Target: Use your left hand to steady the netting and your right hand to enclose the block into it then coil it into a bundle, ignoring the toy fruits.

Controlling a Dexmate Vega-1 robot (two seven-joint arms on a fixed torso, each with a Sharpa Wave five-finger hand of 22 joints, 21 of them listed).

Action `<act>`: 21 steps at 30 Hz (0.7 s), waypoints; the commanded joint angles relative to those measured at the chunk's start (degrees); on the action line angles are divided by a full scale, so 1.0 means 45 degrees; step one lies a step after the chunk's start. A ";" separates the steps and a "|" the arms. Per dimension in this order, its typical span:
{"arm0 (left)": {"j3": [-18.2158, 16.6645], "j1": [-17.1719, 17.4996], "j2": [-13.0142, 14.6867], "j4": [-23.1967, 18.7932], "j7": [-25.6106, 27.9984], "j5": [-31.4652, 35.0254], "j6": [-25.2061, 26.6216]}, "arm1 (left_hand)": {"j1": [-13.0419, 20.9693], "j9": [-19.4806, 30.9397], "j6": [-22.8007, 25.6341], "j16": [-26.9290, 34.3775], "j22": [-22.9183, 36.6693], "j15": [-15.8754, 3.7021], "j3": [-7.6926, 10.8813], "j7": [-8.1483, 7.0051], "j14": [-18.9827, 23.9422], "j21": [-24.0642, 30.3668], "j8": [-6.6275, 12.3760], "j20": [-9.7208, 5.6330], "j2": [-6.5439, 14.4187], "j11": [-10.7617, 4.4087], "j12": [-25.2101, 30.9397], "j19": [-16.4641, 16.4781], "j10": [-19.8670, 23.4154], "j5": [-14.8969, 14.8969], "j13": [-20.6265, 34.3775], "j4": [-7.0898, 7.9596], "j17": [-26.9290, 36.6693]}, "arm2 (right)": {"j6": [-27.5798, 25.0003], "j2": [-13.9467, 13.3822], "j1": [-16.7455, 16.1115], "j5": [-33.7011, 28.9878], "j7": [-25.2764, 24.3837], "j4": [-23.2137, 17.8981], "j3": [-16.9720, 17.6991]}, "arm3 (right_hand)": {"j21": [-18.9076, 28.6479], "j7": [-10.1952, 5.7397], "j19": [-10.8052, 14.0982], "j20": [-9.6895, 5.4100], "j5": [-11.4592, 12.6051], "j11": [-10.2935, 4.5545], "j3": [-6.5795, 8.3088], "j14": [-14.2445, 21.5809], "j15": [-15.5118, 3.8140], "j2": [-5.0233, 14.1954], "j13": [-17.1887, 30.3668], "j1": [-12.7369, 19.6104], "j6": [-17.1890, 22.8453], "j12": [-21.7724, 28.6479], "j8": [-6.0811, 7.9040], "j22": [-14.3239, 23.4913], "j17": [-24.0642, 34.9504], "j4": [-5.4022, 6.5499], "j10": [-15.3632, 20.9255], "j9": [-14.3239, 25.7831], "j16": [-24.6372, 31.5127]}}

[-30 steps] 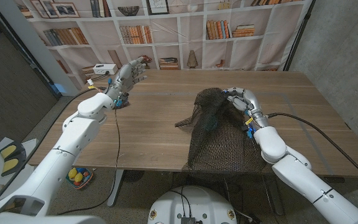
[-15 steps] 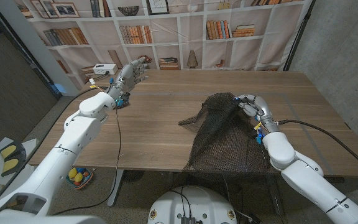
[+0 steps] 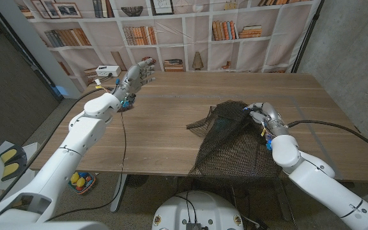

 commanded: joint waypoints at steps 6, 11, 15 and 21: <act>0.0124 -0.0343 -0.0123 0.0484 -0.0217 0.0147 -0.0319 | -0.0123 0.0039 0.0017 0.0006 0.0056 0.0062 0.0042 -0.0042 0.0079 -0.0002 -0.0012 0.0021 -0.0044 -0.0020 -0.0069 0.0035 -0.0033 0.0057 0.0037 0.0049 0.0032 | -0.9360 -0.1300 0.4277 -0.1859 0.1893 -0.1204 -0.4502 | 0.0145 -0.0571 -0.0832 0.0183 -0.0422 -0.0088 0.0746 -0.1670 -0.1367 -0.0282 -0.0605 -0.0031 -0.2595 -0.1839 -0.1777 -0.0058 -0.0597 0.0001 -0.2307 -0.0591 -0.1281; 0.0154 -0.0456 -0.0163 0.0668 -0.0293 0.0165 -0.0386 | -0.0127 0.0039 0.0023 0.0008 0.0056 0.0060 0.0042 -0.0025 0.0095 0.0003 -0.0012 0.0021 -0.0051 0.0010 -0.0075 0.0054 -0.0046 0.0057 0.0038 0.0046 0.0031 | -1.0135 -0.1585 0.4885 -0.2059 0.2446 -0.1320 -0.5093 | 0.0050 -0.0483 -0.1150 0.0384 -0.0552 0.0138 0.0582 -0.2194 -0.1095 -0.0569 -0.0738 -0.0597 -0.3074 -0.2263 -0.2196 -0.0101 -0.0861 0.0196 -0.2778 -0.0628 -0.1658; 0.0198 -0.0567 -0.0177 0.0817 -0.0388 0.0198 -0.0445 | -0.0128 0.0039 0.0020 0.0008 0.0056 0.0072 0.0042 -0.0024 0.0105 0.0004 -0.0015 0.0021 -0.0055 -0.0008 -0.0076 0.0065 -0.0047 0.0058 0.0038 0.0043 0.0031 | -1.0135 -0.0980 0.4022 -0.5476 0.5155 -0.1309 -0.4458 | -0.0051 -0.0414 -0.1387 0.0410 -0.0520 0.0197 0.0795 -0.2478 -0.1031 -0.0441 -0.0819 -0.0484 -0.3273 -0.2550 -0.2415 -0.0125 -0.1045 0.0067 -0.3119 -0.0628 -0.1891; 0.0301 -0.0749 -0.0225 0.1131 -0.0520 0.0269 -0.0513 | -0.0129 0.0039 0.0015 0.0000 0.0056 0.0055 0.0043 -0.0041 0.0096 0.0006 -0.0020 0.0021 -0.0060 -0.0007 -0.0079 0.0079 -0.0053 0.0058 0.0039 0.0038 0.0030 | -0.9977 0.0961 0.2145 -1.0052 0.7058 -0.1362 -0.2979 | -0.0074 -0.0241 -0.1417 0.0433 -0.0596 0.0338 0.1236 -0.2604 -0.0937 -0.0080 -0.0916 -0.0392 -0.3655 -0.2777 -0.2767 -0.0140 -0.1142 0.0063 -0.3144 -0.0607 -0.1994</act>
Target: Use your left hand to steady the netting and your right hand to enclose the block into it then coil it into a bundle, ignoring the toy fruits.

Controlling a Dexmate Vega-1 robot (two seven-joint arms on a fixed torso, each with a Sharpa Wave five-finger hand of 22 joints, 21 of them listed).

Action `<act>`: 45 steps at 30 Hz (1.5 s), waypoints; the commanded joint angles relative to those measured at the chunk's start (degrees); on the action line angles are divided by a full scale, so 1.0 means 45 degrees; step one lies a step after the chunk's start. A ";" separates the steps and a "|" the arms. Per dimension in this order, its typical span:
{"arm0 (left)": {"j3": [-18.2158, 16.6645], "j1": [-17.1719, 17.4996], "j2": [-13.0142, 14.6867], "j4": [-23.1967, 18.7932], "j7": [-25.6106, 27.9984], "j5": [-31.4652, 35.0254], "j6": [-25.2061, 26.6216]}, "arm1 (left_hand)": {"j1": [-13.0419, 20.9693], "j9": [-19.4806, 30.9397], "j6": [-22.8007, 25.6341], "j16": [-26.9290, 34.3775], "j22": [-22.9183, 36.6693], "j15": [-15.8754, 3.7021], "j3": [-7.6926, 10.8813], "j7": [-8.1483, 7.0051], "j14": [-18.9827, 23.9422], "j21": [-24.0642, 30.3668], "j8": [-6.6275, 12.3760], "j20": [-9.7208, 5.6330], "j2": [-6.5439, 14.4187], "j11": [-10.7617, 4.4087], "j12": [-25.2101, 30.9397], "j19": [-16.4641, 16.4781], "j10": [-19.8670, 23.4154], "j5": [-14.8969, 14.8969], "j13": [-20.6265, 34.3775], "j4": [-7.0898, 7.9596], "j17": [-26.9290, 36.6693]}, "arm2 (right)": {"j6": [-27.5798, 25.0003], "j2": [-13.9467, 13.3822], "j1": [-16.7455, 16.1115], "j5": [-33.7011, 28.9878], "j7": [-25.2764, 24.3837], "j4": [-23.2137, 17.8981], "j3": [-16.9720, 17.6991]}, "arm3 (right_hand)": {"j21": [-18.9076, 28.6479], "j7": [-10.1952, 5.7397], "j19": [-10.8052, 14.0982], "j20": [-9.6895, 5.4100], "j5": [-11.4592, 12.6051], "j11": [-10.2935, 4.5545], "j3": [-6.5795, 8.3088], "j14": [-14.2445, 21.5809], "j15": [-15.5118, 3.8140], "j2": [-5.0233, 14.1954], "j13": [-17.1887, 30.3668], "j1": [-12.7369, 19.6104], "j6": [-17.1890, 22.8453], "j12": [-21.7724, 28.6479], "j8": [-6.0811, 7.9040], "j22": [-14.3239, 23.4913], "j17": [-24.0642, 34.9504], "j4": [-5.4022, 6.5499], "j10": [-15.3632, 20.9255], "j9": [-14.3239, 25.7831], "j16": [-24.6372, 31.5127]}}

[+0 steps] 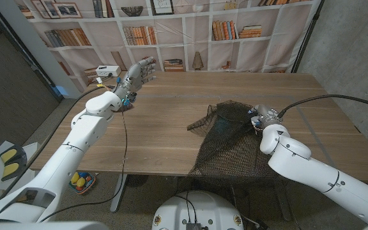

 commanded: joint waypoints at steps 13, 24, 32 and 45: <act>0.0416 -0.0715 -0.0253 0.1458 -0.0814 0.0203 -0.0476 | -0.0063 0.0040 0.0001 -0.0020 0.0056 0.0055 0.0047 -0.0047 0.0064 -0.0011 -0.0028 0.0023 0.0000 0.0030 -0.0019 0.0059 -0.0084 0.0059 0.0040 0.0029 0.0028 | 0.2012 0.4130 -0.4411 -0.4962 -0.3448 -0.0688 0.3370 | -0.0332 0.0473 -0.0325 0.0619 -0.0335 0.0744 -0.1254 -0.0422 -0.0472 0.0014 -0.0163 -0.5056 -0.1531 -0.0913 -0.1425 0.0046 -0.0045 0.2932 -0.0146 0.0189 -0.0003; 0.0261 -0.0689 -0.0329 0.1865 -0.1081 0.0093 -0.0875 | -0.0062 0.0040 0.0011 -0.0028 0.0055 0.0053 0.0054 -0.0036 0.0050 -0.0022 -0.0026 0.0022 -0.0003 -0.0010 -0.0011 0.0053 -0.0062 0.0060 0.0040 0.0020 0.0027 | -0.1667 0.1888 -0.2925 -0.9338 0.3712 -0.2178 0.1473 | -0.0869 0.0623 -0.1266 0.1149 -0.0263 0.0828 -0.1316 -0.1349 -0.0032 -0.0932 -0.0080 -0.5044 -0.2567 -0.1476 -0.1978 0.0048 -0.0376 0.2242 -0.1105 0.0219 -0.0495; 0.0265 -0.0880 -0.0425 0.2349 -0.1394 0.0018 -0.1087 | -0.0061 0.0040 0.0007 -0.0029 0.0055 0.0059 0.0058 -0.0025 0.0054 -0.0028 -0.0029 0.0022 -0.0006 0.0024 -0.0024 0.0052 -0.0095 0.0060 0.0041 0.0012 0.0026 | 0.1064 0.4860 -0.3704 -1.9350 1.3643 -0.1601 0.2752 | -0.0959 0.0862 -0.1219 0.1078 -0.0124 0.0763 -0.1090 -0.1370 -0.0176 -0.1007 -0.0017 -0.4590 -0.2345 -0.1375 -0.1874 0.0046 -0.0479 0.1734 -0.0723 0.0262 -0.0488; 0.0396 -0.1363 -0.0538 0.3084 -0.1927 0.0046 -0.1294 | -0.0061 0.0040 0.0017 -0.0033 0.0055 0.0048 0.0066 -0.0036 0.0049 -0.0034 -0.0027 0.0021 -0.0008 -0.0005 -0.0017 0.0059 -0.0075 0.0060 0.0041 0.0002 0.0026 | 0.8618 1.1897 -0.4840 -2.4094 1.6642 -0.2118 0.5117 | -0.1275 0.0902 -0.1157 0.0999 0.0192 0.0914 -0.2496 -0.1414 -0.0249 -0.2396 0.0224 -0.6590 -0.2342 -0.1270 -0.1924 0.0053 -0.0361 0.2231 -0.0629 0.0393 -0.0356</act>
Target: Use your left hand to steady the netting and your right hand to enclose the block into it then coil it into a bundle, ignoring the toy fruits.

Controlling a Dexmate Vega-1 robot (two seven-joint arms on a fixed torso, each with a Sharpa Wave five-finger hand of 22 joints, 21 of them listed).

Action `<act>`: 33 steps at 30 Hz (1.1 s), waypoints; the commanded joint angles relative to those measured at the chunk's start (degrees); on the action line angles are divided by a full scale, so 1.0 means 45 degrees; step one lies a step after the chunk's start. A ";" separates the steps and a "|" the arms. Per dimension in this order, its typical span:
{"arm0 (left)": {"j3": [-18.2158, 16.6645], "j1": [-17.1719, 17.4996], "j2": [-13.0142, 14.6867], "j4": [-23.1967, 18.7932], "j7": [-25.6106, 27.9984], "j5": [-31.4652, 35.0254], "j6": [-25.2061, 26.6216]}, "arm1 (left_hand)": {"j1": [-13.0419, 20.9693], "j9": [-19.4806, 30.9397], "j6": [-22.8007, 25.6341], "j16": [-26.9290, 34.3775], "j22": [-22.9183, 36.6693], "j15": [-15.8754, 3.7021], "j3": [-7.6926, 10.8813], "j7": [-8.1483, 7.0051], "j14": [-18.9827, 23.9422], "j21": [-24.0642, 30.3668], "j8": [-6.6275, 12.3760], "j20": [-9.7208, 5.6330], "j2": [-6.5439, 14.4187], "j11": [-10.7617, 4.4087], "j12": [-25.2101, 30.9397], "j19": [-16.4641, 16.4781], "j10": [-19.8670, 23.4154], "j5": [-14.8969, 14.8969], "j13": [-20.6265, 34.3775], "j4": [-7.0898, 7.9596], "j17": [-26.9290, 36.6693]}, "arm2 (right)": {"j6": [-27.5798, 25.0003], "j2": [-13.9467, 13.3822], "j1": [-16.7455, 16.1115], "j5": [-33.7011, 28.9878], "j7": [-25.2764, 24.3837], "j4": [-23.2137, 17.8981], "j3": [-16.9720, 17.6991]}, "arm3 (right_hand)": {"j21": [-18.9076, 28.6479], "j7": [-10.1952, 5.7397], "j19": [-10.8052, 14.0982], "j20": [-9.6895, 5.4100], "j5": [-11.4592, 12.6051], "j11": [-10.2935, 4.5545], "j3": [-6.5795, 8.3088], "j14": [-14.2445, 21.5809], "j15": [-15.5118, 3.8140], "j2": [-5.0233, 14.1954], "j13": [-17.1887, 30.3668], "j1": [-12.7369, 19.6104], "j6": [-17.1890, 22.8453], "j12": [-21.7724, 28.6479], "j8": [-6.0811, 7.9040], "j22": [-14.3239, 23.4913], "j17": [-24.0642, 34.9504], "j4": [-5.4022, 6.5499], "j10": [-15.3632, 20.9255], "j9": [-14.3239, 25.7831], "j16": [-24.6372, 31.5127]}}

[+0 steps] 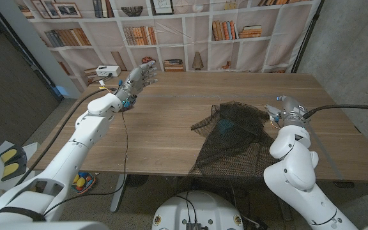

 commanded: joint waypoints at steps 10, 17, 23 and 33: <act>0.0178 -0.0644 -0.0127 0.1021 -0.0757 0.0055 -0.0223 | -0.0057 0.0041 0.0015 -0.0041 0.0055 0.0070 0.0077 -0.0026 0.0031 -0.0042 -0.0029 0.0021 -0.0004 -0.0009 -0.0016 0.0059 -0.0066 0.0061 0.0042 -0.0007 0.0025 | 0.9712 0.8817 -0.0337 -1.5152 1.2737 -0.0387 0.1964 | -0.0204 -0.0017 0.0121 -0.0166 0.0402 -0.0026 -0.0441 0.0090 -0.0509 -0.0373 0.0161 -0.0399 -0.0264 -0.0010 -0.0099 0.0046 0.0022 0.0010 -0.0127 0.0086 0.0087; 0.0162 -0.0720 -0.0152 0.1231 -0.0866 0.0065 -0.0305 | -0.0057 0.0041 0.0016 -0.0039 0.0056 0.0059 0.0079 -0.0023 0.0035 -0.0045 -0.0029 0.0022 -0.0004 0.0009 -0.0016 0.0059 -0.0064 0.0060 0.0042 -0.0010 0.0025 | 1.0922 0.9384 0.0424 -1.6625 1.4049 -0.0068 0.2109 | -0.0275 -0.0011 0.0205 -0.0305 0.0599 -0.0043 -0.0360 -0.0109 -0.0554 -0.0154 0.0206 -0.0096 -0.0475 -0.0155 -0.0182 0.0047 0.0043 -0.0129 -0.0482 0.0103 0.0043; 0.0218 -0.0857 -0.0195 0.1529 -0.1092 0.0064 -0.0361 | -0.0059 0.0041 0.0013 -0.0038 0.0056 0.0061 0.0082 -0.0020 0.0038 -0.0048 -0.0031 0.0021 -0.0008 -0.0019 -0.0014 0.0064 -0.0057 0.0059 0.0043 -0.0015 0.0025 | 1.1887 0.9142 0.1184 -1.6912 1.5037 0.0247 0.2500 | -0.0646 0.0065 -0.0184 -0.0355 0.0805 0.0109 -0.0660 -0.1513 -0.0091 -0.0061 0.0257 -0.0510 -0.1664 -0.0742 -0.0510 0.0051 -0.0103 0.0102 -0.1871 0.0126 -0.0467; 0.0409 -0.1130 -0.0245 0.1997 -0.1478 0.0156 -0.0321 | -0.0064 0.0041 0.0009 -0.0040 0.0056 0.0047 0.0083 -0.0020 0.0033 -0.0062 -0.0033 0.0023 -0.0015 0.0056 -0.0019 0.0045 -0.0069 0.0057 0.0043 -0.0021 0.0026 | 1.4527 1.0178 0.1754 -1.7789 1.5158 0.0244 0.3365 | -0.0820 0.0138 -0.0308 -0.0313 0.0864 0.0101 -0.0876 -0.1785 0.0006 -0.0090 0.0273 -0.0815 -0.1945 -0.0813 -0.0483 0.0050 -0.0219 0.0253 -0.2109 0.0137 -0.0476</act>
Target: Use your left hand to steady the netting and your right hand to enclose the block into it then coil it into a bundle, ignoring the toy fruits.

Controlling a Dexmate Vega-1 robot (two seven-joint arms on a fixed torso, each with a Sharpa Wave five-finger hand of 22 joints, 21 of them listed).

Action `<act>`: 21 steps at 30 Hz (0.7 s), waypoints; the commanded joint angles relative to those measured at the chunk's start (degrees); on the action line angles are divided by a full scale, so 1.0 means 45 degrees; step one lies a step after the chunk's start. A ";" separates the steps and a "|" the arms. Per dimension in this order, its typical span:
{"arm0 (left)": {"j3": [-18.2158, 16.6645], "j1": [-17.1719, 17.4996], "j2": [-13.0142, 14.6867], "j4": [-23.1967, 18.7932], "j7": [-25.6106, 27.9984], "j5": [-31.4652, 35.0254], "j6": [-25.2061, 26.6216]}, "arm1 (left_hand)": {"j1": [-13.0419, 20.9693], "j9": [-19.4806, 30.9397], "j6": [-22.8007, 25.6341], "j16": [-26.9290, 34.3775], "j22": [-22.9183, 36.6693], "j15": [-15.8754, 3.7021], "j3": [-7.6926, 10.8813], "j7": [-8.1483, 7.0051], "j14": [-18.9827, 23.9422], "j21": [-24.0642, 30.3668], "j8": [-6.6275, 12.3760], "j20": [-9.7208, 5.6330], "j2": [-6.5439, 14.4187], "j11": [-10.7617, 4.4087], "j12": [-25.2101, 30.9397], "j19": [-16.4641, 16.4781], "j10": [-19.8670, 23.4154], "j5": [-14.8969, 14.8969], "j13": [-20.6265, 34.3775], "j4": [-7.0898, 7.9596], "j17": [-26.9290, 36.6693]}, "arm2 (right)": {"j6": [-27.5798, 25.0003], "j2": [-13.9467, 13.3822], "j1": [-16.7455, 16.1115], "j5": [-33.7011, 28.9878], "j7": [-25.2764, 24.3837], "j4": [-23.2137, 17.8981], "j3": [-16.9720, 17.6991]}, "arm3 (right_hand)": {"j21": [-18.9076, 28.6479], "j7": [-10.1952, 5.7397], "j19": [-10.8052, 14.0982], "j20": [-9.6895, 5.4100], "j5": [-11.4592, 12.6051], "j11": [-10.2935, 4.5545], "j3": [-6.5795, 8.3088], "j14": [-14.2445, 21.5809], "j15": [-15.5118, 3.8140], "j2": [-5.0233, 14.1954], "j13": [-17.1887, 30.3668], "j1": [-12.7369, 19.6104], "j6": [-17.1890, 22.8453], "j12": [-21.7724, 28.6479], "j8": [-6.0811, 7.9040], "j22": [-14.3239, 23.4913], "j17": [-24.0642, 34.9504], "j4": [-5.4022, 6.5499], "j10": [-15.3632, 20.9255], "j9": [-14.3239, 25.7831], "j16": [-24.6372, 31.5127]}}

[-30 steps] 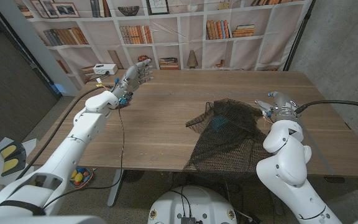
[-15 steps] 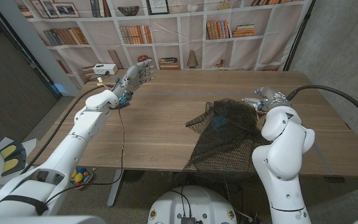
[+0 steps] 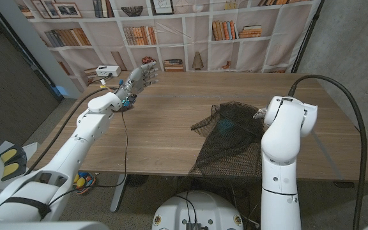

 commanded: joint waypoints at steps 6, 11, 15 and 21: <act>0.0227 -0.0421 -0.0176 0.0776 -0.0599 0.0103 -0.0148 | -0.0069 0.0041 0.0018 -0.0041 0.0057 0.0061 0.0083 -0.0022 0.0027 -0.0021 -0.0030 0.0024 -0.0020 0.0030 -0.0021 0.0034 -0.0071 0.0057 0.0044 -0.0023 0.0027 | 0.3911 0.2208 0.0696 -0.3313 0.1443 -0.0172 0.0951 | -0.0101 0.0085 0.0216 -0.0071 0.0198 -0.0102 -0.0517 0.0594 -0.0253 -0.0351 0.0075 -0.0594 0.0269 0.0361 0.0244 0.0030 -0.0133 0.0188 0.0789 0.0033 0.0271; 0.0252 -0.0454 -0.0231 0.0853 -0.0672 0.0129 -0.0219 | -0.0072 0.0042 0.0003 -0.0037 0.0058 0.0066 0.0084 -0.0021 0.0037 -0.0023 -0.0037 0.0024 -0.0020 0.0026 -0.0019 0.0035 -0.0066 0.0057 0.0044 -0.0024 0.0027 | 0.3839 0.2208 0.0597 -0.3583 0.1443 0.0091 0.0888 | -0.0157 0.0045 0.0307 -0.0137 0.0281 -0.0081 -0.0700 0.0920 -0.0405 -0.0502 0.0105 -0.0696 0.0588 0.0541 0.0357 0.0031 -0.0192 0.0220 0.1174 0.0031 0.0378; 0.0245 -0.0440 -0.0244 0.0841 -0.0679 0.0140 -0.0233 | -0.0074 0.0042 0.0006 -0.0038 0.0058 0.0070 0.0086 -0.0010 0.0034 -0.0025 -0.0035 0.0024 -0.0020 0.0039 -0.0021 0.0035 -0.0070 0.0057 0.0044 -0.0024 0.0028 | 0.3743 0.2208 0.0561 -0.3600 0.1443 0.0291 0.0960 | -0.0159 0.0100 0.0376 -0.0162 0.0308 -0.0076 -0.0766 0.0974 -0.0400 -0.0565 0.0115 -0.0729 0.0612 0.0578 0.0358 0.0032 -0.0206 0.0228 0.1243 0.0030 0.0394; 0.0180 -0.0327 -0.0204 0.0679 -0.0567 0.0146 -0.0184 | -0.0075 0.0042 0.0007 -0.0036 0.0059 0.0071 0.0089 -0.0020 0.0037 -0.0024 -0.0035 0.0022 -0.0018 0.0037 -0.0019 0.0045 -0.0066 0.0058 0.0045 -0.0027 0.0028 | 0.3645 0.2208 0.0596 -0.3483 0.1443 0.0667 0.1101 | -0.0189 0.0099 0.0423 -0.0245 0.0364 -0.0033 -0.0864 0.1138 -0.0444 -0.0649 0.0129 -0.0759 0.0674 0.0611 0.0368 0.0034 -0.0227 0.0235 0.1292 0.0027 0.0448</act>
